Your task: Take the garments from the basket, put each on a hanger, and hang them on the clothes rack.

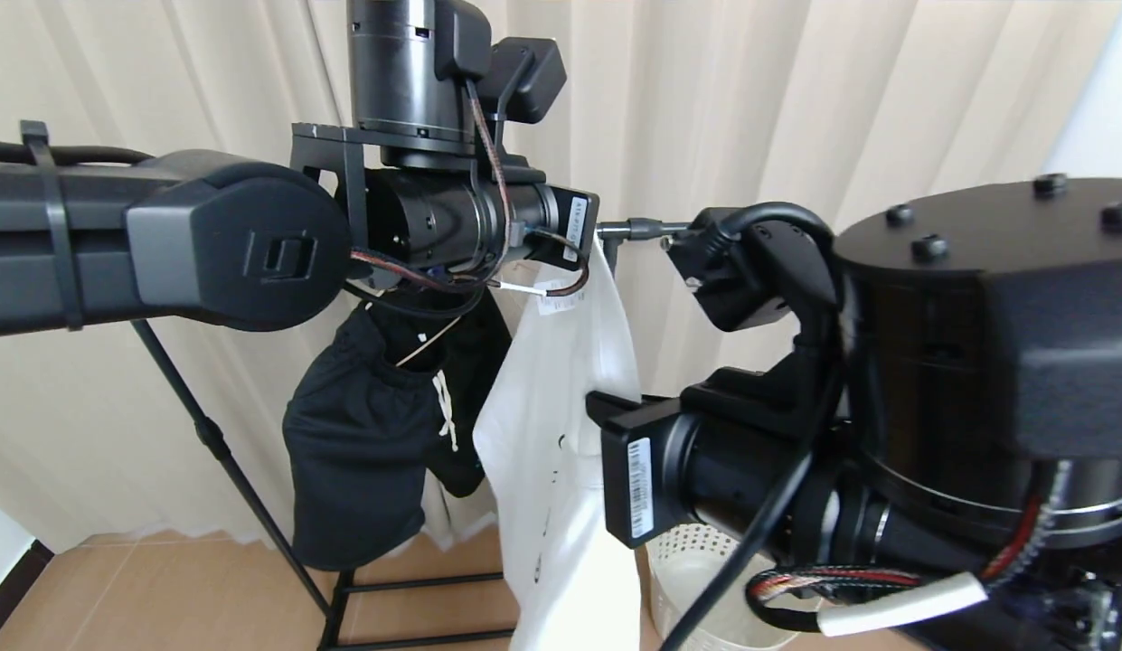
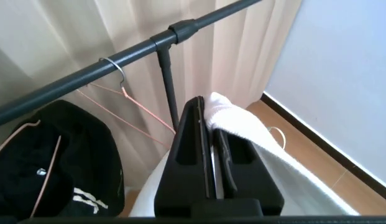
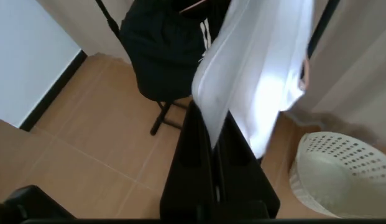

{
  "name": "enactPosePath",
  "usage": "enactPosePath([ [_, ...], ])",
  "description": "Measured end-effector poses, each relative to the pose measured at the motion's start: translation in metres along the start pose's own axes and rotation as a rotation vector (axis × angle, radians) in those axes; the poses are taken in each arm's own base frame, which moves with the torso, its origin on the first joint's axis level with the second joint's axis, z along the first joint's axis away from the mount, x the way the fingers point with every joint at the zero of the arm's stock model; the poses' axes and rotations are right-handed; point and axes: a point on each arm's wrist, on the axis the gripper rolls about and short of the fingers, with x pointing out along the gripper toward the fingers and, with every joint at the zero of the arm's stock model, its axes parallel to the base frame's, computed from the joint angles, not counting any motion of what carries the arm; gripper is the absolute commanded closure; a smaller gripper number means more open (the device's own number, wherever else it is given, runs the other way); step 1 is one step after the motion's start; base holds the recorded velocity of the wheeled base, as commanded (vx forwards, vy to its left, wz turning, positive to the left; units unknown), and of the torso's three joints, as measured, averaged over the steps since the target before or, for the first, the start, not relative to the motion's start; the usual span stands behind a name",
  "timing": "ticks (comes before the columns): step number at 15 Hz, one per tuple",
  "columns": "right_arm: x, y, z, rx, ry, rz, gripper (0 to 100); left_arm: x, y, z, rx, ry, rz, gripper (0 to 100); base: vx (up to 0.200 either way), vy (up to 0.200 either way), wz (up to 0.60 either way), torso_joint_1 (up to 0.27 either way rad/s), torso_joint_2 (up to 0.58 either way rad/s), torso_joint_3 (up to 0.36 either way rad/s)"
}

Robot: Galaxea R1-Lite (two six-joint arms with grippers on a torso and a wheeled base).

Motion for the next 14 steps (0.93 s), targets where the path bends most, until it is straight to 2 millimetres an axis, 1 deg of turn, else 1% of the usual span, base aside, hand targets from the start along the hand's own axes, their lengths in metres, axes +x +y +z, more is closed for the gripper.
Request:
enactPosePath([
  [2,0.014,0.012,0.001,0.070,0.001,0.006,100,0.002,-0.004,-0.003,-0.002,0.008,-0.009,100,0.000,0.000,0.00,0.000,0.00,0.000],
  [3,0.020,0.015,-0.001,0.072,0.007,0.003,100,0.002,-0.005,-0.004,-0.003,0.013,-0.011,100,0.000,0.000,0.00,0.000,0.00,0.000],
  [5,0.027,0.012,-0.005,0.056,0.035,-0.024,100,0.002,-0.005,-0.007,-0.002,0.026,-0.004,100,0.000,0.000,0.00,0.000,0.00,0.000],
  [7,0.031,-0.002,-0.009,0.016,0.094,-0.089,100,-0.001,-0.004,-0.010,0.000,0.042,0.004,100,0.000,0.000,0.00,0.000,0.00,0.000],
  [9,0.030,-0.015,-0.007,-0.023,0.118,-0.129,100,-0.004,-0.002,-0.013,0.004,0.069,0.032,100,0.000,0.000,0.00,0.000,0.00,0.000],
  [10,0.030,-0.026,-0.008,-0.066,0.134,-0.158,100,-0.007,0.001,-0.018,0.014,0.127,0.076,100,0.000,0.000,0.00,0.000,0.00,0.000],
  [12,0.030,-0.055,-0.012,-0.181,0.175,-0.232,100,-0.018,0.006,-0.025,0.034,0.235,0.125,100,0.000,0.000,0.00,0.000,0.00,0.000],
  [14,0.032,-0.083,-0.011,-0.211,0.195,-0.311,100,-0.035,0.008,-0.029,0.053,0.345,0.122,100,0.000,0.000,0.00,0.000,0.00,0.000],
])
